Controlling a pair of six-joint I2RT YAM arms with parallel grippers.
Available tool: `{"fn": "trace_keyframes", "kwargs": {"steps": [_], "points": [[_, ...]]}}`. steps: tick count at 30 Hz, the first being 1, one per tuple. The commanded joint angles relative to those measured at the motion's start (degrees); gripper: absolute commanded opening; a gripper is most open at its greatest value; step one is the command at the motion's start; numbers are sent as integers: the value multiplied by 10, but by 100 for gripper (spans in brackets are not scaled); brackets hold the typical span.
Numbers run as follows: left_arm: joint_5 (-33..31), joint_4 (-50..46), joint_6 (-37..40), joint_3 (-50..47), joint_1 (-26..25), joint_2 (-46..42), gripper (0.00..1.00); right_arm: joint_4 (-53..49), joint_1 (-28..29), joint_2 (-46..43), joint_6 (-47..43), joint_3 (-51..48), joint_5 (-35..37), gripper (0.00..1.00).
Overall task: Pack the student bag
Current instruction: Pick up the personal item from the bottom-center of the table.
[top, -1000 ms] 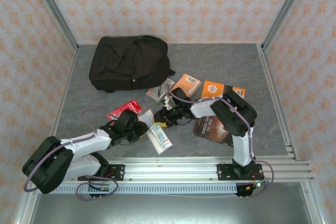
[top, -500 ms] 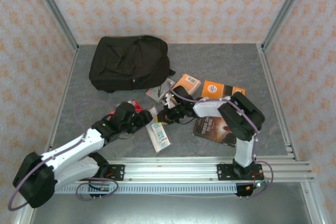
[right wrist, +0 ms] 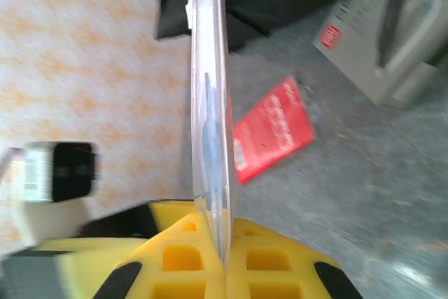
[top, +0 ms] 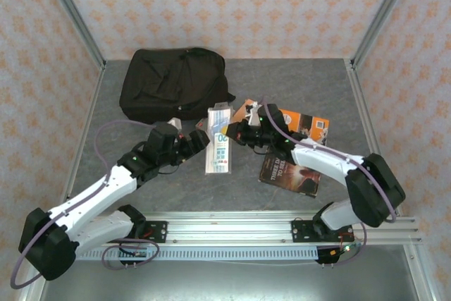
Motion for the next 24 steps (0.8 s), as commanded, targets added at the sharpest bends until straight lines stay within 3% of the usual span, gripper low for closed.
{"fn": "trace_keyframes", "kwargs": {"steps": [1, 6, 15, 19, 24], "points": [[47, 50, -4, 22, 17, 25, 90, 55, 0, -10, 35, 25, -22, 0], [150, 163, -39, 11, 58, 34, 86, 59, 0, -8, 12, 39, -111, 0], [197, 282, -97, -24, 87, 21, 76, 94, 31, -26, -3, 13, -181, 0], [209, 333, -125, -34, 94, 28, 64, 138, 50, -27, 8, -2, -198, 0], [210, 367, -146, -46, 96, 13, 46, 115, 51, -44, -4, -15, -160, 0]]}}
